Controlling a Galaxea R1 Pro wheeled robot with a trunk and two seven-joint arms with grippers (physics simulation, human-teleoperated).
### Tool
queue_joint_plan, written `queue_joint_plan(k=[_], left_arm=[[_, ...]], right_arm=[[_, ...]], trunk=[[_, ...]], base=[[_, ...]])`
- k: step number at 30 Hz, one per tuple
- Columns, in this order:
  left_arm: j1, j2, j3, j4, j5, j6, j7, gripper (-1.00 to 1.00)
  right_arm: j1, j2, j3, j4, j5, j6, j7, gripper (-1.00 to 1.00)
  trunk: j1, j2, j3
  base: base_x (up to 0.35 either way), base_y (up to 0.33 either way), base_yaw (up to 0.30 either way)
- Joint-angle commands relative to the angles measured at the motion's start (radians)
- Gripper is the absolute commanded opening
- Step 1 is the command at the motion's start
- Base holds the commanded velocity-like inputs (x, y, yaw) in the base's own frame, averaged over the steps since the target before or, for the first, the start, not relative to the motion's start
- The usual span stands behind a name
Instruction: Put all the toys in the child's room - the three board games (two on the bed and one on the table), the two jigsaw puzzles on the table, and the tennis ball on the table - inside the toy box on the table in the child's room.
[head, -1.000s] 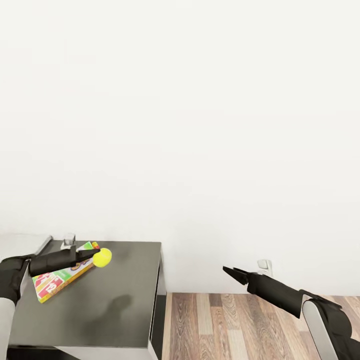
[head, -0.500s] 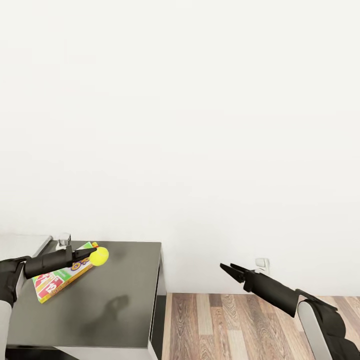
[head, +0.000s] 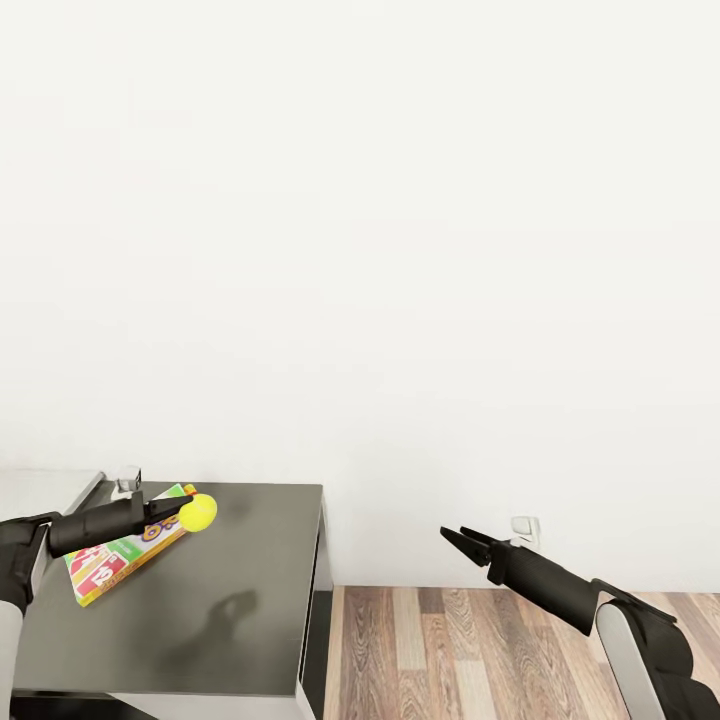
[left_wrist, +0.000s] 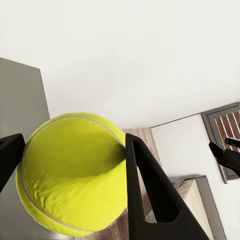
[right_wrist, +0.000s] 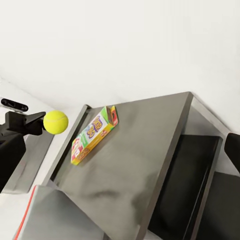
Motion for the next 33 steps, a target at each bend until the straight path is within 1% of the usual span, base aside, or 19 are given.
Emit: queue_joint_plan(k=[1, 7, 12, 17, 20, 24, 33], left_arm=[[-0.002, -0.001, 0.004, -0.001, -0.01, 0.009, -0.008, -1.0], [-0.002, -0.001, 0.005, -0.001, -0.01, 0.009, -0.008, -1.0], [-0.002, 0.001, 0.005, -0.002, -0.01, 0.008, -0.008, -1.0], [-0.002, 0.0, 0.005, -0.002, -0.01, 0.007, -0.008, -1.0], [-0.002, 0.001, 0.006, -0.003, -0.01, 0.009, -0.008, -1.0], [-0.003, 0.002, 0.008, -0.003, -0.01, 0.014, -0.008, -1.0], [-0.003, 0.003, 0.008, -0.005, -0.009, 0.031, -0.008, -1.0]], right_arm=[[-0.001, 0.0, -0.001, 0.0, -0.003, 0.005, 0.002, 1.0], [0.0, 0.0, 0.006, -0.002, -0.003, -0.009, 0.003, 1.0], [0.001, 0.0, 0.01, -0.002, -0.003, -0.037, 0.004, 1.0], [0.001, 0.0, 0.011, -0.002, -0.003, -0.044, 0.009, 1.0], [0.001, 0.0, 0.011, -0.002, -0.003, -0.045, 0.023, 1.0], [0.001, 0.0, 0.01, -0.002, -0.003, -0.047, 0.058, 1.0], [0.001, 0.0, 0.008, -0.002, -0.003, -0.047, 0.072, 1.0]], trunk=[[0.001, -0.002, -0.002], [0.001, -0.002, 0.004], [0.001, -0.002, 0.012], [0.001, -0.002, 0.019], [0.001, -0.002, 0.024], [0.001, -0.002, 0.03], [0.001, -0.002, 0.044]], base=[[0.0, 0.0, 0.0], [0.0, 0.0, 0.055], [0.0, 0.0, 0.137], [0.0, 0.0, 0.16], [0.0, 0.0, 0.165], [0.0, 0.0, 0.166], [0.0, 0.0, 0.169]])
